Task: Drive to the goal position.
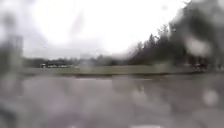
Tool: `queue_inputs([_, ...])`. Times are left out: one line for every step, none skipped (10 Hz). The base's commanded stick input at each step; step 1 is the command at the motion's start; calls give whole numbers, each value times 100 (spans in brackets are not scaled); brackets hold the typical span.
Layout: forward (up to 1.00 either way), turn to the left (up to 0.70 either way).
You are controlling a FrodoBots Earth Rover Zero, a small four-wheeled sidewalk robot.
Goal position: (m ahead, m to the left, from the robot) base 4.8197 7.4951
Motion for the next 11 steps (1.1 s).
queue_inputs([100, 40])
queue_inputs([100, 40])
queue_inputs([100, 40])
queue_inputs([100, 40])
queue_inputs([100, 40])
queue_inputs([100, 40])
queue_inputs([100, 40])
queue_inputs([100, 40])
queue_inputs([100, 40])
queue_inputs([100, 40])
queue_inputs([100, 40])
